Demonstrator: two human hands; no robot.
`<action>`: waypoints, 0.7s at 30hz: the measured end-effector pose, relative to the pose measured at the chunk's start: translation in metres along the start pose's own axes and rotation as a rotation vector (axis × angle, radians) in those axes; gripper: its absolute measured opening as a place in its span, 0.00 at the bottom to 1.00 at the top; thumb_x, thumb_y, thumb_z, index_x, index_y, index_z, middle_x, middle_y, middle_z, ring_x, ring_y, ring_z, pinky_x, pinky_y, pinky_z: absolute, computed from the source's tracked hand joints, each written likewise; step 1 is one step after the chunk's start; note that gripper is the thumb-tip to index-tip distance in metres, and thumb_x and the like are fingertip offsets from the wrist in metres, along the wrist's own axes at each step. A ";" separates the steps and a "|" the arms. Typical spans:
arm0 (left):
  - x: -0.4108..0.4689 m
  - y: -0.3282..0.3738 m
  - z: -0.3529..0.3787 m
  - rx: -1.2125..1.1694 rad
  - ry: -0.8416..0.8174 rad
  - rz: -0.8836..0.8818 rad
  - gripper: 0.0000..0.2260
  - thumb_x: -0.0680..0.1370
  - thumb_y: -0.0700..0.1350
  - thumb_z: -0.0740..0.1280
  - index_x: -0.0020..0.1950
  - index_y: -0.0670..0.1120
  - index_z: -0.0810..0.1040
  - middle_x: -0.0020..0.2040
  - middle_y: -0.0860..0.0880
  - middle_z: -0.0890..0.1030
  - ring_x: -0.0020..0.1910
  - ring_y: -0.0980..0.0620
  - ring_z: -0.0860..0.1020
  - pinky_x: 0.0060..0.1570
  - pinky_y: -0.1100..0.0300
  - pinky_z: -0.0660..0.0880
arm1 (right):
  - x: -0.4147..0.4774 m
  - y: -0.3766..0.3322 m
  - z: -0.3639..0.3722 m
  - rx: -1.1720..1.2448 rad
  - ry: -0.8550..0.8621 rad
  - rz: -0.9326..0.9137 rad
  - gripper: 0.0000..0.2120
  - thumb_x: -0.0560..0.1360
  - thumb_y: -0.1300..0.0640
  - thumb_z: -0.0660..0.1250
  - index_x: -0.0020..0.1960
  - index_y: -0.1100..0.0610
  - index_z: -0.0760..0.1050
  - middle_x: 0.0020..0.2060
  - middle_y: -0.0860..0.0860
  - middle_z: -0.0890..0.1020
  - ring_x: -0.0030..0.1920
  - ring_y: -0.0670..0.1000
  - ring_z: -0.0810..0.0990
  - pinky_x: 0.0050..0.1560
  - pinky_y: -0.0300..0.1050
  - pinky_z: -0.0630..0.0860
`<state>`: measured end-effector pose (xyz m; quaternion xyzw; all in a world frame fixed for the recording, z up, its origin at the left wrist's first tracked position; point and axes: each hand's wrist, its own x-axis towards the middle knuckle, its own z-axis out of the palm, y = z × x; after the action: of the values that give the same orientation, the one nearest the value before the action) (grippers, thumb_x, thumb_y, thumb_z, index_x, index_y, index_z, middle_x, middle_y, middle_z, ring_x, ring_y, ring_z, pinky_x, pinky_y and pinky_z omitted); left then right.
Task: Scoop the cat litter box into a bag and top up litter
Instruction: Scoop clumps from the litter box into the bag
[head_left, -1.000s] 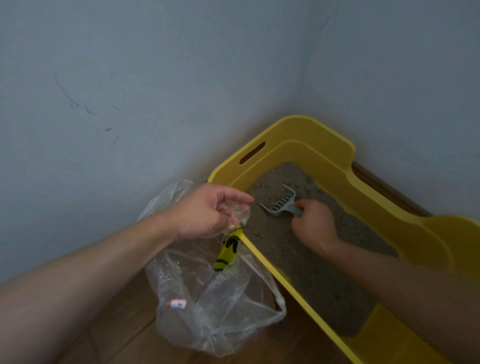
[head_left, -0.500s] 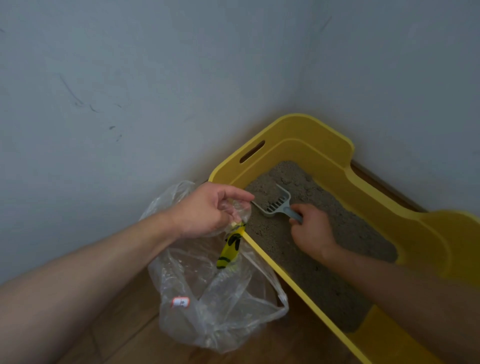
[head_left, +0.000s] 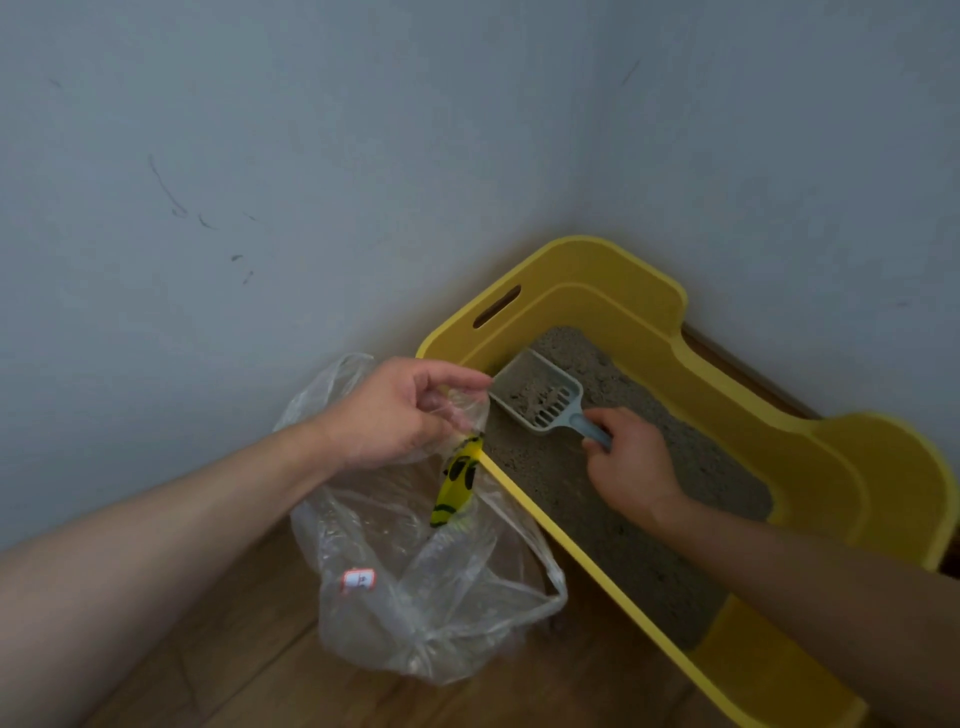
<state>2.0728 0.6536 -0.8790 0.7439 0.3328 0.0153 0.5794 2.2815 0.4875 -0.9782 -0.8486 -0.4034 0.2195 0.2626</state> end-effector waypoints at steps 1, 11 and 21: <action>-0.001 -0.001 -0.001 -0.010 0.008 0.011 0.29 0.72 0.24 0.66 0.58 0.57 0.79 0.51 0.51 0.86 0.48 0.55 0.84 0.41 0.62 0.77 | -0.003 0.000 -0.002 0.001 -0.002 -0.004 0.17 0.78 0.61 0.65 0.67 0.56 0.75 0.58 0.51 0.78 0.53 0.47 0.76 0.56 0.42 0.73; -0.016 0.000 -0.007 -0.011 0.015 0.052 0.28 0.72 0.25 0.68 0.58 0.57 0.80 0.47 0.40 0.85 0.44 0.48 0.83 0.45 0.55 0.78 | -0.024 -0.003 -0.022 0.006 0.018 0.003 0.17 0.77 0.61 0.66 0.65 0.54 0.75 0.55 0.48 0.78 0.52 0.46 0.76 0.55 0.43 0.74; -0.025 0.004 -0.012 0.106 0.027 0.068 0.30 0.72 0.27 0.69 0.55 0.65 0.80 0.46 0.45 0.83 0.45 0.48 0.82 0.48 0.54 0.79 | -0.038 -0.012 -0.034 -0.015 0.014 -0.068 0.17 0.77 0.61 0.67 0.65 0.53 0.75 0.53 0.46 0.76 0.50 0.43 0.75 0.51 0.37 0.69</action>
<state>2.0505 0.6506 -0.8626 0.7840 0.3157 0.0275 0.5338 2.2722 0.4549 -0.9386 -0.8379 -0.4319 0.2012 0.2663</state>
